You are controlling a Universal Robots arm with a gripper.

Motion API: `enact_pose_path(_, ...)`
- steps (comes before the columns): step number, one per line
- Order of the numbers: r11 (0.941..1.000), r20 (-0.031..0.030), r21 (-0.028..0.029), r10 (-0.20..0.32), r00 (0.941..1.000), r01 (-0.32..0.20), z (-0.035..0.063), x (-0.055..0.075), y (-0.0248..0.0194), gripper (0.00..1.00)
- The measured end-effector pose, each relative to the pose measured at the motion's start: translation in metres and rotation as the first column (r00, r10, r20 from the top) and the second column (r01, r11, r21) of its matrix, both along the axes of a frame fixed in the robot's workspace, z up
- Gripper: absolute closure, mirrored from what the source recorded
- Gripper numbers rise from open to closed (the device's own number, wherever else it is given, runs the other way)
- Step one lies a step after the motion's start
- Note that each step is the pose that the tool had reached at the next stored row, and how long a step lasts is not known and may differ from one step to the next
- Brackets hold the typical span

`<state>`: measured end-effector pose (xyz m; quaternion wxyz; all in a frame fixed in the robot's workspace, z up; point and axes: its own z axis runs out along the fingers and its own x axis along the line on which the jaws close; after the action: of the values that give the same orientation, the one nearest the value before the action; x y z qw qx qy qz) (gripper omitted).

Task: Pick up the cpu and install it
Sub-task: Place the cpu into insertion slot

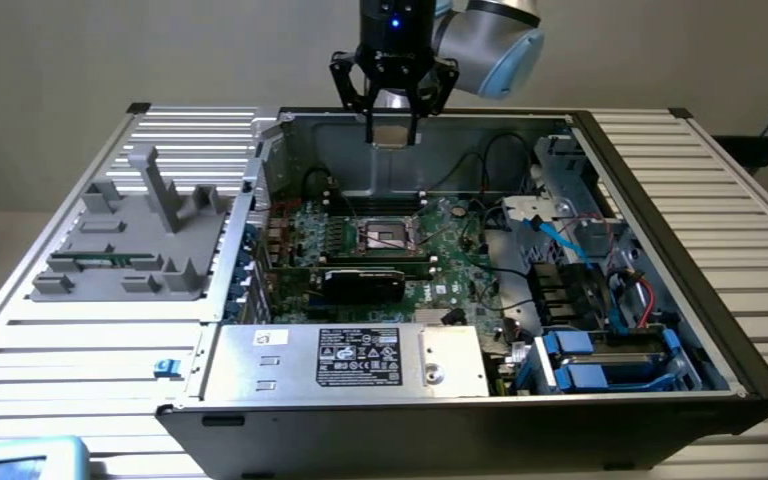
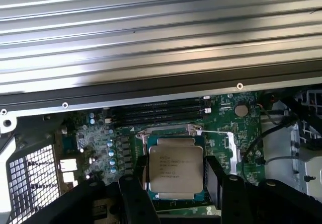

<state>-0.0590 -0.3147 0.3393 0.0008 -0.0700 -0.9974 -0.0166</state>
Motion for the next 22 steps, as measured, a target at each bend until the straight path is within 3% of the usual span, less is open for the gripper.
enact_pose_path(5,0.9968,0.0000,0.0001,-0.080,0.9968,0.080,-0.0004,0.0000,0.0000,0.45)
enact_pose_path(11,0.9838,0.0000,0.0001,-0.179,0.9838,0.179,-0.0009,0.0000,0.0000,0.45)
enact_pose_path(17,0.9611,0.0000,0.0000,-0.276,0.9611,0.276,-0.0013,0.0000,0.0000,0.45)
enact_pose_path(22,0.9350,0.0000,0.0000,-0.355,0.9350,0.355,-0.0016,0.0000,0.0000,0.45)
